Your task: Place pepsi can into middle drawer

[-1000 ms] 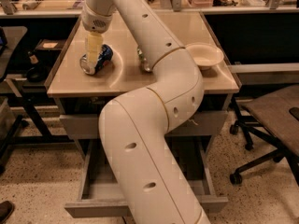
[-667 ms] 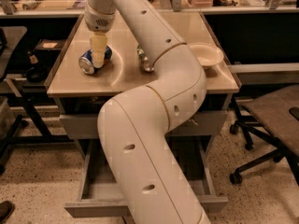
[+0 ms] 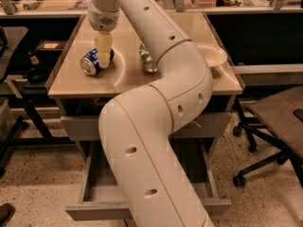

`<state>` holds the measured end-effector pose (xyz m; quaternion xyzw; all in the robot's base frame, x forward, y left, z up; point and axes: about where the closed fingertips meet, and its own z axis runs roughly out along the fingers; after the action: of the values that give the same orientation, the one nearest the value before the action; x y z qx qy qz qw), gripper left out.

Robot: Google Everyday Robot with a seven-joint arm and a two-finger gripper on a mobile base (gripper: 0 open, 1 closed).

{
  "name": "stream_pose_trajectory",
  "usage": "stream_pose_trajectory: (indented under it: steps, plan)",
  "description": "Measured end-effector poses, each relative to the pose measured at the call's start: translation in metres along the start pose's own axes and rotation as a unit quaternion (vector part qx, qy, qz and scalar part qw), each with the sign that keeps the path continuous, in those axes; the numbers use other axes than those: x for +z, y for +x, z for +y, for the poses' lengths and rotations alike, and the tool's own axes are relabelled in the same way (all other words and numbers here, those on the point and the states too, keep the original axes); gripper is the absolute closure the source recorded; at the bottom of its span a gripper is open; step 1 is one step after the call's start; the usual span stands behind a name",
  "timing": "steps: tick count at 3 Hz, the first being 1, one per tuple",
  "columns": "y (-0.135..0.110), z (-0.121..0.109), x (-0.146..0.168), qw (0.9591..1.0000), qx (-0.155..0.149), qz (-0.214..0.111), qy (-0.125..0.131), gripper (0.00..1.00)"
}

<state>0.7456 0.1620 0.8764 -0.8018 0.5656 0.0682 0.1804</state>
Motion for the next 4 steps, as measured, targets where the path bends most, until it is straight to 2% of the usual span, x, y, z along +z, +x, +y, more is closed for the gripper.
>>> stream_pose_trajectory:
  steps: [1,2,4]
  plan:
    - [-0.010,-0.013,0.018,0.9998,-0.015,-0.010,0.012,0.00]
    - [-0.018,-0.020,0.041,0.9990,-0.033,-0.027,0.012,0.00]
    - [-0.031,-0.025,0.062,0.9960,-0.064,-0.061,0.011,0.00]
